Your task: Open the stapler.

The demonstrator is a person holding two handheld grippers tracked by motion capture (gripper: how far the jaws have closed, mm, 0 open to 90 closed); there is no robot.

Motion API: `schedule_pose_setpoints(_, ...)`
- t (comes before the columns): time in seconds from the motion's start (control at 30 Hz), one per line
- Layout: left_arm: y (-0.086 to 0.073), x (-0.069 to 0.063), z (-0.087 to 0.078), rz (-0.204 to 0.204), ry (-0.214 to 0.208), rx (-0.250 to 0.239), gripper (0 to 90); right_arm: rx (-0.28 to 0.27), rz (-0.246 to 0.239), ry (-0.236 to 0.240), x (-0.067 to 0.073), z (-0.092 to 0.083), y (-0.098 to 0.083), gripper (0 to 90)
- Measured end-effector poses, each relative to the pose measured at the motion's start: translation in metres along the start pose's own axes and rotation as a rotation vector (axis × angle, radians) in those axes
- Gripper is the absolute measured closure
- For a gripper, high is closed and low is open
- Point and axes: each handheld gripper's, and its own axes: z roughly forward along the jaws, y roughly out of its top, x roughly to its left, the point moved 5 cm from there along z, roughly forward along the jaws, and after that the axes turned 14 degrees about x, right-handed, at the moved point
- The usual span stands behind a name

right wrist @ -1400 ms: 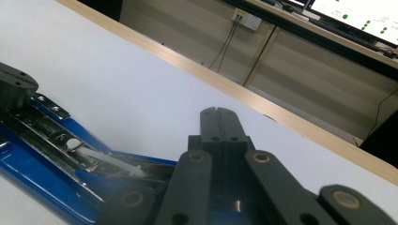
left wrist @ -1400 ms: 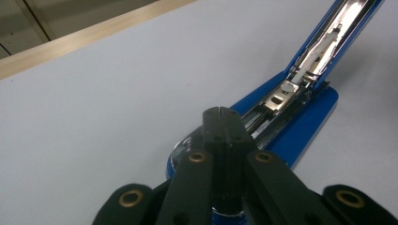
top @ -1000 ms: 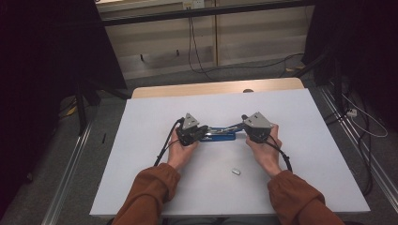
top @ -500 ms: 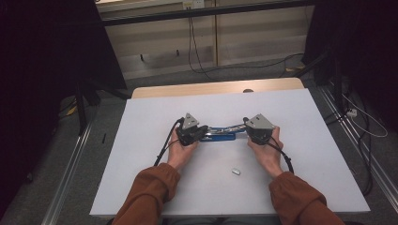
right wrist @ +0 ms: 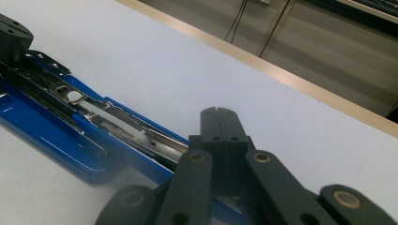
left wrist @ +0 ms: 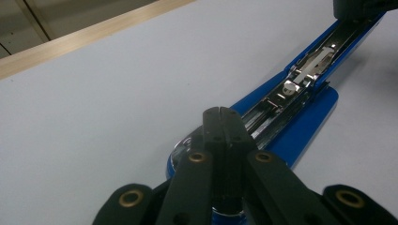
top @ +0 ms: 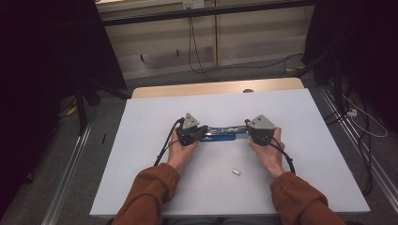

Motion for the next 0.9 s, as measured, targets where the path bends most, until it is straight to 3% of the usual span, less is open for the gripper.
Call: schedule_pose_setpoints(0.9, -0.0001, 0.0011, -0.0005, -0.009, -0.011, 0.001, 90.0, 0.023, -0.003, 0.014, 0.003, 0.0037, -0.0027, 90.0)
